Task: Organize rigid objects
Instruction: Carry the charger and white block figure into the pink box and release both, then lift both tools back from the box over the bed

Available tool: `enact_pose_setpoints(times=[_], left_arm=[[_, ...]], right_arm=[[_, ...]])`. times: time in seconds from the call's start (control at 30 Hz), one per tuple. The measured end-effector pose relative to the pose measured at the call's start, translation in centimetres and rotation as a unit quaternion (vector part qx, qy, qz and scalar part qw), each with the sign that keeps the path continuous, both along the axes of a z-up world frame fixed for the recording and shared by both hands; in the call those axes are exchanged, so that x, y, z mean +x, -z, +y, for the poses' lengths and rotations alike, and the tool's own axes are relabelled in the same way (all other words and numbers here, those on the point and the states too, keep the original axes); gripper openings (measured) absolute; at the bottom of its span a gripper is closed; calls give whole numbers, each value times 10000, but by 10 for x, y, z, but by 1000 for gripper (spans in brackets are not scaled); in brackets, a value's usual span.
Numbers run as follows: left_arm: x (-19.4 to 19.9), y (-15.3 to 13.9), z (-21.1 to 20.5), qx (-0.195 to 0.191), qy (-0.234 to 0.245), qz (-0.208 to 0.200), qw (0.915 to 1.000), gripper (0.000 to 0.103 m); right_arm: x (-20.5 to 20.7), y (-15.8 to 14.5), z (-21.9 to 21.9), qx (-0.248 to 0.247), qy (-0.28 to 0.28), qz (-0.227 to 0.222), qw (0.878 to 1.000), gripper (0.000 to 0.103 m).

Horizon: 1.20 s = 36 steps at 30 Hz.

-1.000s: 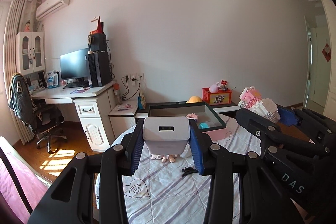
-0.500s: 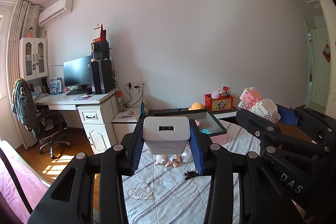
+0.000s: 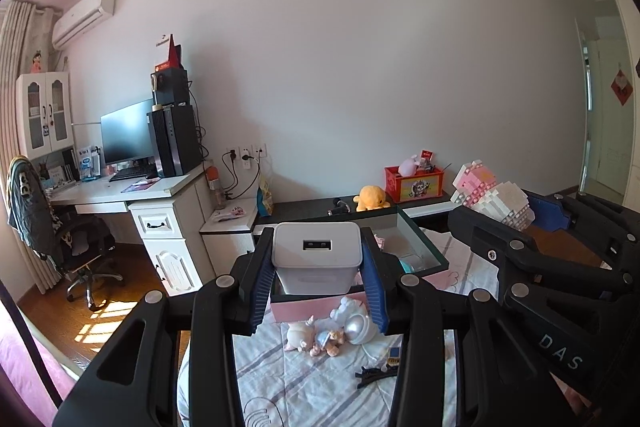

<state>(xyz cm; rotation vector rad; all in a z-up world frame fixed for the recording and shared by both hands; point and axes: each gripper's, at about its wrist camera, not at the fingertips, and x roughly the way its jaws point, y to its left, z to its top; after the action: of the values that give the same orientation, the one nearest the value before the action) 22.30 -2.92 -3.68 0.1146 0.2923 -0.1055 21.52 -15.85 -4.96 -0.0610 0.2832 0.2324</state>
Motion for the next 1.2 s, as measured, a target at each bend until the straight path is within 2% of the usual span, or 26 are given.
enact_pose_setpoints(times=[0.13,0.27,0.47,0.53,0.57,0.73,0.83,0.87,0.9,0.97,1.1,1.2], left_arm=[[64,7,-7,145,-4,235,9996,41],[134,28,-15,278,-1,710,9971,41],[222,75,-26,272,103,1615,9864,41],[242,92,-30,299,123,1842,9824,41],[250,98,-32,366,70,1829,9824,41],[266,111,-42,536,74,1812,9819,42],[271,120,-43,608,50,1921,9795,44],[272,122,-44,641,37,1922,9792,48],[272,123,-44,668,18,1912,9793,57],[270,122,-41,683,-99,1854,9802,63],[252,106,-30,546,-161,1663,9844,79],[229,88,-17,313,-183,1473,9884,89]], right_arm=[[55,5,-1,-139,18,182,9997,45],[114,21,-4,-201,49,515,9985,45],[188,68,-16,-217,125,1208,9924,45],[205,85,-20,-221,148,1456,9890,45],[213,93,-23,-216,157,1567,9873,45],[241,125,-36,-174,208,2019,9790,45],[249,135,-42,-80,240,2146,9764,45],[249,137,-43,-48,241,2149,9763,45],[248,138,-45,-5,225,2155,9763,46],[248,137,-45,83,208,2184,9756,55],[234,124,-48,172,288,2027,9787,64],[216,107,-51,313,372,1891,9807,78]])
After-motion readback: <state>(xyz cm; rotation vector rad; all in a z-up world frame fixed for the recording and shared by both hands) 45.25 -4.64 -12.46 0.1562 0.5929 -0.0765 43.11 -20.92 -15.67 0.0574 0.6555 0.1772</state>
